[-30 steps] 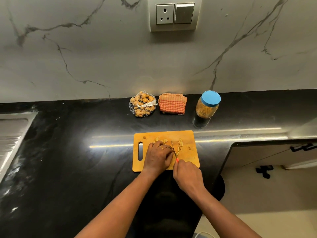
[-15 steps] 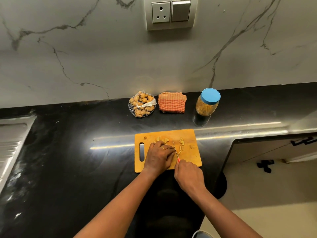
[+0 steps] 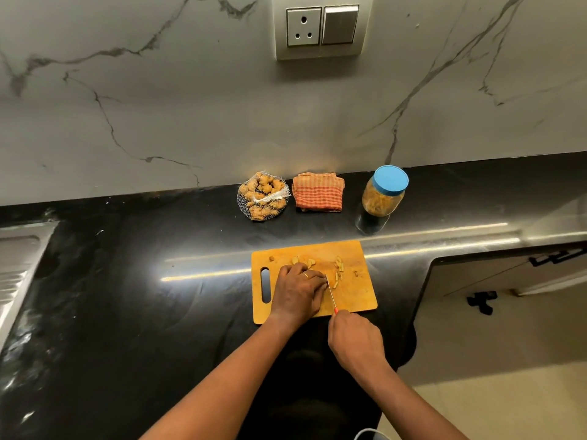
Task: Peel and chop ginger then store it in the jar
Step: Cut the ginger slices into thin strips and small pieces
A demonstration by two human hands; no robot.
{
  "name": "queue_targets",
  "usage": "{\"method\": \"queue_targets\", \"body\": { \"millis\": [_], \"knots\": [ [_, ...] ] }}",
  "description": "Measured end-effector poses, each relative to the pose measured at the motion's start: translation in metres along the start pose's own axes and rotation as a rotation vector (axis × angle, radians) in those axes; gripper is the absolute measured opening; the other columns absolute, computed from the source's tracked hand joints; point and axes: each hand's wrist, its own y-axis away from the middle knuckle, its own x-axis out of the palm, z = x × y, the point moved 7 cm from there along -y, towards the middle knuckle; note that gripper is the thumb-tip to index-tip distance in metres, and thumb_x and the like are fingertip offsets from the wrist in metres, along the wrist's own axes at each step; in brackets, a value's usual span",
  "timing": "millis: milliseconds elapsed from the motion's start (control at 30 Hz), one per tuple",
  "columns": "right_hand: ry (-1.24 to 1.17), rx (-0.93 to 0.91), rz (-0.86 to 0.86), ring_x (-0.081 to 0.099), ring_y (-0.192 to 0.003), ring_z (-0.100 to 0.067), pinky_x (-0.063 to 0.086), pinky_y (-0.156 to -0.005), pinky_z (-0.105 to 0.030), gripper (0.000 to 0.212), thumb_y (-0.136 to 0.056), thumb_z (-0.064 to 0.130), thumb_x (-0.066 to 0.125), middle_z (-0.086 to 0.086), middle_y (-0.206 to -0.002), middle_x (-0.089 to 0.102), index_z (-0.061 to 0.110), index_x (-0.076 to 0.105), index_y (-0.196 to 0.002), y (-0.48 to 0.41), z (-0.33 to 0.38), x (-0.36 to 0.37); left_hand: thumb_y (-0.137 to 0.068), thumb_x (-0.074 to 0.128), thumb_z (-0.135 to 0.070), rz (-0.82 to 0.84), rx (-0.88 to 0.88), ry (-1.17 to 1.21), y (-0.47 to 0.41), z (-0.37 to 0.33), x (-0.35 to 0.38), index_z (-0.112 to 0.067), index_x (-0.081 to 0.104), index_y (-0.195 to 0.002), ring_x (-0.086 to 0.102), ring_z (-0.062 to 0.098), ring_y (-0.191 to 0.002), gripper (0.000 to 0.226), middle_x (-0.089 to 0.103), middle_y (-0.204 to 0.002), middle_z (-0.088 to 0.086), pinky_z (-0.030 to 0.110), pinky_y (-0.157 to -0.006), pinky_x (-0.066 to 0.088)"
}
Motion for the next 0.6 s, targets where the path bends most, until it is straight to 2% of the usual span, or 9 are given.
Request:
{"method": "queue_targets", "body": {
  "millis": [133,267,400,467,600],
  "knots": [
    [-0.025,-0.013,-0.04,0.068,-0.079,-0.021,0.046,-0.06,-0.033,0.032,-0.104,0.031,0.033,-0.001,-0.09,0.069,0.016,0.061,-0.098,0.005,-0.002,-0.003,-0.081,0.07,-0.031,0.007,-0.005,0.003,0.0,-0.002,-0.001,-0.026,0.077,-0.085,0.061,0.019,-0.09,0.009,0.073,-0.091,-0.014,0.036,-0.071,0.047],
    [-0.064,-0.035,-0.082,0.067,-0.075,-0.021,0.047,-0.06,-0.033,0.035,-0.105,0.035,0.03,0.0,-0.086,0.067,0.018,0.059,-0.095,0.006,-0.005,-0.006,-0.073,0.082,-0.027,0.067,-0.035,0.048,-0.005,0.001,0.001,-0.024,0.079,-0.082,0.064,0.021,-0.085,0.01,0.075,-0.086,-0.011,0.033,-0.067,0.051],
    [-0.073,-0.046,-0.137,0.066,-0.074,-0.022,0.034,-0.052,-0.031,0.038,-0.106,0.039,0.028,0.0,-0.083,0.067,0.018,0.058,-0.093,0.006,-0.005,-0.01,-0.068,0.086,-0.027,0.134,-0.111,0.117,-0.01,0.011,0.003,-0.022,0.078,-0.077,0.065,0.018,-0.076,0.014,0.075,-0.08,-0.008,0.031,-0.068,0.051],
    [-0.052,-0.056,-0.158,0.067,-0.073,-0.022,0.031,-0.049,-0.03,0.039,-0.106,0.039,0.028,0.0,-0.083,0.067,0.018,0.059,-0.094,0.005,-0.003,-0.014,-0.07,0.084,-0.03,0.158,-0.162,0.124,-0.01,0.017,0.004,-0.019,0.077,-0.079,0.065,0.018,-0.078,0.015,0.074,-0.08,-0.004,0.033,-0.072,0.051],
    [-0.051,-0.071,-0.141,0.067,-0.074,-0.021,0.04,-0.054,-0.03,0.04,-0.105,0.04,0.028,0.0,-0.084,0.067,0.018,0.06,-0.096,0.002,0.0,-0.014,-0.075,0.08,-0.028,0.167,-0.176,0.115,-0.005,0.02,0.003,-0.017,0.078,-0.083,0.065,0.019,-0.083,0.014,0.074,-0.084,-0.001,0.034,-0.077,0.051]
  ]
}}
